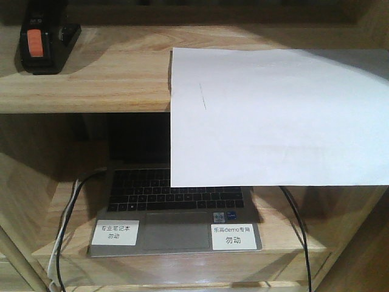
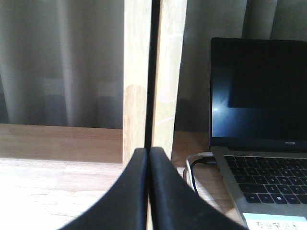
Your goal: Grab stapler and paper to desk for stapling
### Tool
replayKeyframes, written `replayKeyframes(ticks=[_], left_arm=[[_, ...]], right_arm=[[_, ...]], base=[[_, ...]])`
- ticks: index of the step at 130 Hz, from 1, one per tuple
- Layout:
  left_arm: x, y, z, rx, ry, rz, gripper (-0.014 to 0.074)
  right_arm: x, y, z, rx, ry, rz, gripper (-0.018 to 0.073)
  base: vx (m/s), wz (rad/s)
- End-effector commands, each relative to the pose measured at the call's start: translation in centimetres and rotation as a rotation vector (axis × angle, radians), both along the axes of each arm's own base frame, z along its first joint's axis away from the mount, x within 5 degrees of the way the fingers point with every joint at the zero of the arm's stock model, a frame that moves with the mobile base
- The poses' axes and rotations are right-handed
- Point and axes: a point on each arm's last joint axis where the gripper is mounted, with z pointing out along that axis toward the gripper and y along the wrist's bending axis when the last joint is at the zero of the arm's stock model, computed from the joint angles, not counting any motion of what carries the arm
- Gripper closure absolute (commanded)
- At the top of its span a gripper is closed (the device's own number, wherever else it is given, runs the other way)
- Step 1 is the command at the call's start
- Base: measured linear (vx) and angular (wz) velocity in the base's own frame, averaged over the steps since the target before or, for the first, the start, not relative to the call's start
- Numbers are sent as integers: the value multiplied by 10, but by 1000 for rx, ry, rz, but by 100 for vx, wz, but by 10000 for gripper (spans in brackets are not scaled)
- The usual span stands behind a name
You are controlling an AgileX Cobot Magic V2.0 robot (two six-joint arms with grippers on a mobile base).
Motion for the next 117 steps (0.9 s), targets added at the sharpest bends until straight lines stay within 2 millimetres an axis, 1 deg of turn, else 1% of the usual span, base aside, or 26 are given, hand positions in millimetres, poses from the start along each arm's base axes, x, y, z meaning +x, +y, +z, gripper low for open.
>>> replayKeyframes(ticks=[1,84,117], left_arm=[[-1,1,4,-12,-77,8,603],[-1,1,4,-12,-77,8,603],[-1,1,4,-13,-82,8,603]], right_arm=[[0,-1,5,-10,-77,-9,565],[0,-1,6,-20,-81,-9,565],[-1,-1,10,-28,-131,-10,565]], base=[[0,0],[0,0],[0,0]])
